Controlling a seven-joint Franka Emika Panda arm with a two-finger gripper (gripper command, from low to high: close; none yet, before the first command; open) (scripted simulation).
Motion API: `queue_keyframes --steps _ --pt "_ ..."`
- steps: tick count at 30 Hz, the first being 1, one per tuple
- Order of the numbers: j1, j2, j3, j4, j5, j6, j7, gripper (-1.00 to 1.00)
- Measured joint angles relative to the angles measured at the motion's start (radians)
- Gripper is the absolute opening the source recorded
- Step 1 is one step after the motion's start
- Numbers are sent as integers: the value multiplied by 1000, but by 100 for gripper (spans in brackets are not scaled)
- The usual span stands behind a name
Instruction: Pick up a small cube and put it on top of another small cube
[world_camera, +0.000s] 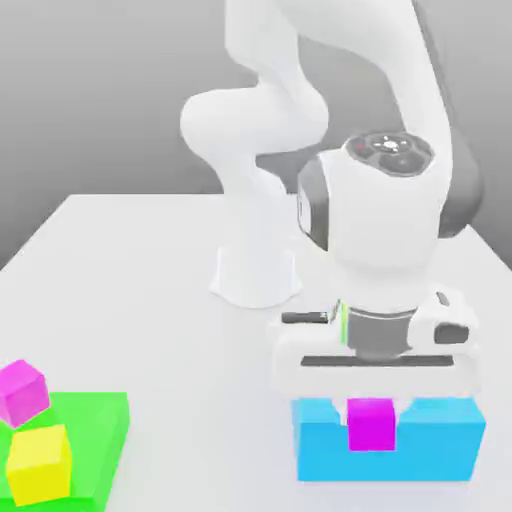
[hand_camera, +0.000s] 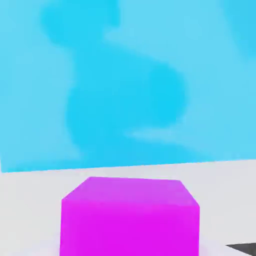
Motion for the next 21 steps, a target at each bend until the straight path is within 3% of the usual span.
queue_keyframes --steps 12,17,18,21 --pt "149 -311 103 -136 -94 -178 -302 -100" --pt "170 -205 118 -189 -108 -23 -336 -100" --pt "171 -183 119 -197 -107 8 -337 100" --pt "171 -183 119 -197 -107 8 -337 100"
